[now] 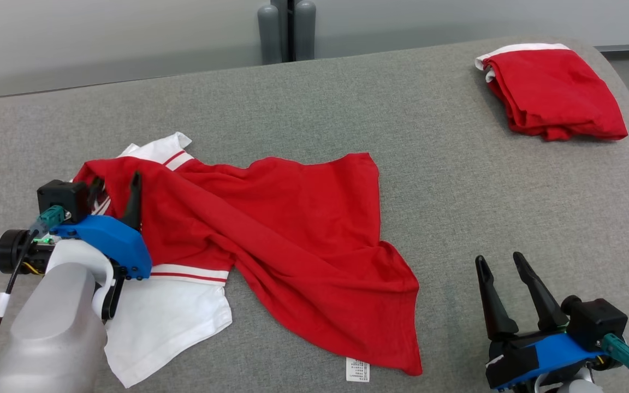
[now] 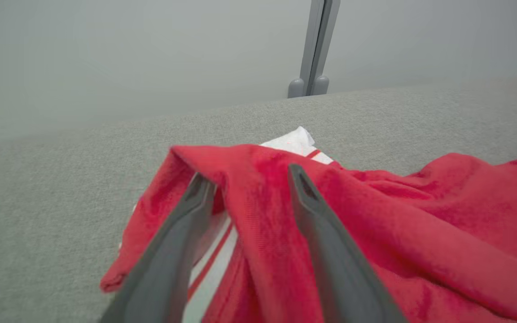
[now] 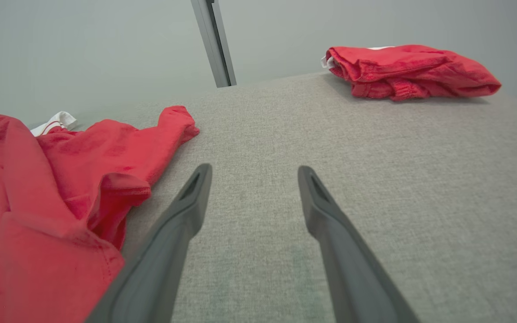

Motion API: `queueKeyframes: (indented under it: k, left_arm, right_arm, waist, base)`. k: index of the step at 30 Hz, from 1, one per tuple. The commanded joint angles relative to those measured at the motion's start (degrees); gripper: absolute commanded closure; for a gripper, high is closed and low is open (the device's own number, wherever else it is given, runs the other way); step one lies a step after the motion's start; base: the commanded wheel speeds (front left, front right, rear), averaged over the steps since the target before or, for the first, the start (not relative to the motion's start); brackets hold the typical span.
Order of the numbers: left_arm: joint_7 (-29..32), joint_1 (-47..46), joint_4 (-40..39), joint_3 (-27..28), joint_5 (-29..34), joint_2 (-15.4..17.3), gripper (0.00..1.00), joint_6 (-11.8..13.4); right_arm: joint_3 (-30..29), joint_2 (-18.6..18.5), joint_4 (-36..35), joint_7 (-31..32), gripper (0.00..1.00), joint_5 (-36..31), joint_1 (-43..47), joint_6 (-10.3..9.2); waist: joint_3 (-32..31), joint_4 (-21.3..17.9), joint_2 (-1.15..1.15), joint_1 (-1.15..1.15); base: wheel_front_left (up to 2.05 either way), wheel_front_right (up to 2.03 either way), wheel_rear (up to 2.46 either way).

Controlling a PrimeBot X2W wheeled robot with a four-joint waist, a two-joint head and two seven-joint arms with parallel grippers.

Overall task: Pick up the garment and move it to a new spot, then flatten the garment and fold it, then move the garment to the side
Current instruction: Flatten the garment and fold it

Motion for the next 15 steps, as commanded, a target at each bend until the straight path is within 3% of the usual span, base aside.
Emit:
queueKeyframes:
  k: [1, 4, 10, 15]
  left_arm:
    - [-0.38, -0.75, 0.09, -0.08, -0.44, 0.52, 0.00, -0.05]
    - [-0.50, 0.80, -2.55, 0.79, -0.35, 0.86, 0.00, -0.05]
    - [-0.47, 9.76, -16.36, 7.42, 2.16, 0.82, 0.00, 1.75]
    - [-0.48, 19.11, -27.68, 12.92, 5.69, -1.21, 0.00, 2.83]
  right_arm:
    - [-0.30, 0.18, -0.29, -0.16, 0.00, -0.36, -0.18, 0.03]
    - [-0.96, 0.43, -0.24, -0.16, 0.00, -0.50, 0.75, 0.03]
    - [-1.01, 0.82, -0.26, -0.17, 0.00, -0.39, 1.66, 0.03]
    - [-1.08, 0.87, 0.05, -0.16, 0.00, -0.47, 2.27, 0.03]
  waist:
    - [-0.02, -0.05, -0.01, -0.01]
    - [-0.61, 0.31, -0.01, -0.01]
    - [-2.94, 2.11, -0.01, -0.01]
    - [-5.14, 4.35, -0.01, -0.01]
  base:
    - [0.00, 0.00, 0.00]
    - [0.00, 0.00, 0.00]
    - [0.00, 0.00, 0.00]
    - [0.00, 0.00, 0.00]
